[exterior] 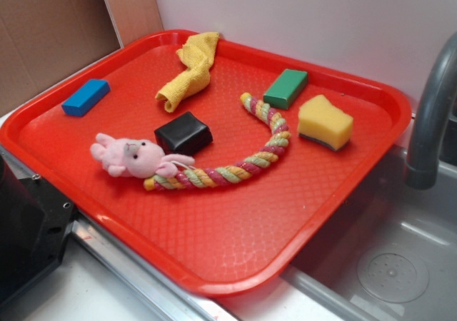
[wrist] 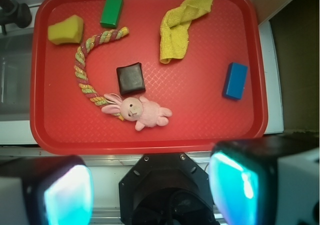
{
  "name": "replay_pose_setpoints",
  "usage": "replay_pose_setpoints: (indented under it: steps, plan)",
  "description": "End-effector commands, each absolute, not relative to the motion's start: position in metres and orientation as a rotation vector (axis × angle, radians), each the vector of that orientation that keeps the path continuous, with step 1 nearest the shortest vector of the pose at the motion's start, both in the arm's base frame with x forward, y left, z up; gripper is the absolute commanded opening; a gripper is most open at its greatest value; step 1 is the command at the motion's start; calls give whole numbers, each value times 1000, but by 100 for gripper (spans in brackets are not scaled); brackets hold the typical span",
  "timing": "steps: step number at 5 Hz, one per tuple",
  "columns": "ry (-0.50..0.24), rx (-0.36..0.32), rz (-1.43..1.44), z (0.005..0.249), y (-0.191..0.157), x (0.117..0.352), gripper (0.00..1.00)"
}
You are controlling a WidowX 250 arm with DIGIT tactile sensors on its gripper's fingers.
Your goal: Grab the blue block.
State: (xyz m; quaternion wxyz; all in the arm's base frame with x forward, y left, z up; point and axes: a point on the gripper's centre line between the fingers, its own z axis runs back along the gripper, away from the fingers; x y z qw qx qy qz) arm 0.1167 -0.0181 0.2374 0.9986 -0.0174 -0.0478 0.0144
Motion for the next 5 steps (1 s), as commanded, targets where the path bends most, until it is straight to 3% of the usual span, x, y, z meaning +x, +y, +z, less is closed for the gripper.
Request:
replay_pose_setpoints:
  steps: [1, 2, 3, 5]
  plan:
    - [-96, -35, 29, 237, -18, 117, 100]
    - [-89, -49, 177, 191, 32, 144, 100]
    - [-85, -69, 267, 165, 66, 148, 100]
    - [-129, 68, 427, 124, 110, 150, 100]
